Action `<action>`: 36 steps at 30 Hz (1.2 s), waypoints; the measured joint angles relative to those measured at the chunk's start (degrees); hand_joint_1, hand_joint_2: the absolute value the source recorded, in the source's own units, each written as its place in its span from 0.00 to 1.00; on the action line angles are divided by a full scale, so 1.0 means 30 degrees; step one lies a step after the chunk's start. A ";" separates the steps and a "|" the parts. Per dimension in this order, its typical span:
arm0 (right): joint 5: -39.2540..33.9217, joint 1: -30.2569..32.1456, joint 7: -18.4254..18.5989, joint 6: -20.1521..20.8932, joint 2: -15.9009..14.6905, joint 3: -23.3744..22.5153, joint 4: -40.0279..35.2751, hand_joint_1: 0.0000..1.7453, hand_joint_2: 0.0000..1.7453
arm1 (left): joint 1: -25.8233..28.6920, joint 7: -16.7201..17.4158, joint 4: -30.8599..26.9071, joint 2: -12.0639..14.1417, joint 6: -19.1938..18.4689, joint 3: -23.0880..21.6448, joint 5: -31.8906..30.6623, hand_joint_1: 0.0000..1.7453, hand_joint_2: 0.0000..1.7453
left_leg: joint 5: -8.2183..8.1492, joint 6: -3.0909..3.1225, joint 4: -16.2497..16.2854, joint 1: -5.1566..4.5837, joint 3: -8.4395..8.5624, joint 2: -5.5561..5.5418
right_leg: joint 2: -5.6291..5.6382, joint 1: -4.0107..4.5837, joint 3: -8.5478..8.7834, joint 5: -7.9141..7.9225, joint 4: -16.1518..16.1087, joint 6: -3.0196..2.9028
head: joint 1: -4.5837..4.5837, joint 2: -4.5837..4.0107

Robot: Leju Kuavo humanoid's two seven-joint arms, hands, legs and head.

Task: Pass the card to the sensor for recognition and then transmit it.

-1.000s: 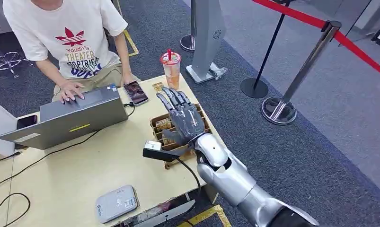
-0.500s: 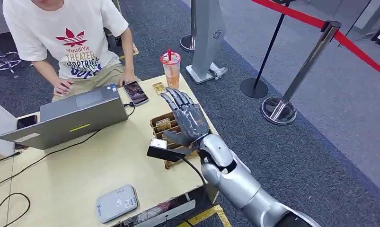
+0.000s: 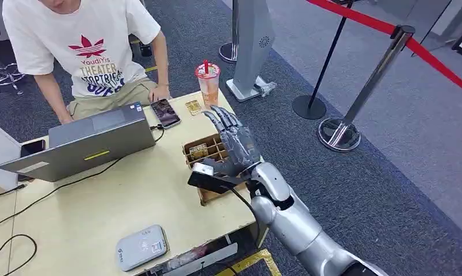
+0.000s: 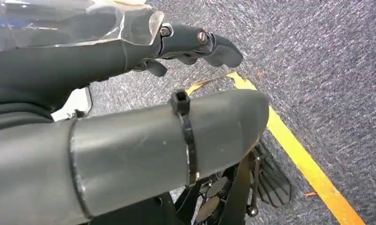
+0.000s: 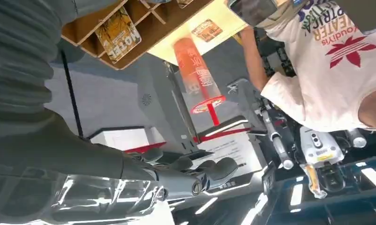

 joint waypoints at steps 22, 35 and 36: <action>0.1653 0.0988 0.0678 -0.1275 0.0000 -0.0575 -0.0029 0.46 1.00 | 0.0026 0.0444 0.0000 0.0350 -0.0707 -0.0066 -0.0109 0.00 0.00 | 0.0000 0.0001 -0.0001 0.0000 -0.0004 0.0001 | 0.0001 0.0001 0.0001 0.0000 0.0001 0.0000 | 0.0000 0.0000; 0.0319 0.0902 0.0422 -0.0414 0.0000 -0.0561 0.0416 0.48 1.00 | 0.0030 0.0459 0.0000 0.0357 -0.0721 -0.0080 -0.0044 0.00 0.00 | 0.0000 0.0001 -0.0001 0.0000 -0.0006 -0.0001 | -0.0002 0.0000 0.0001 0.0000 0.0000 0.0000 | 0.0000 0.0000; 0.0009 0.0910 0.0322 -0.0320 0.0000 -0.0561 0.0452 0.50 1.00 | 0.0029 0.0459 0.0000 0.0357 -0.0721 -0.0087 -0.0044 0.00 0.00 | 0.0000 0.0001 -0.0001 0.0000 -0.0006 -0.0001 | -0.0002 0.0000 0.0001 0.0000 0.0001 0.0000 | 0.0000 0.0000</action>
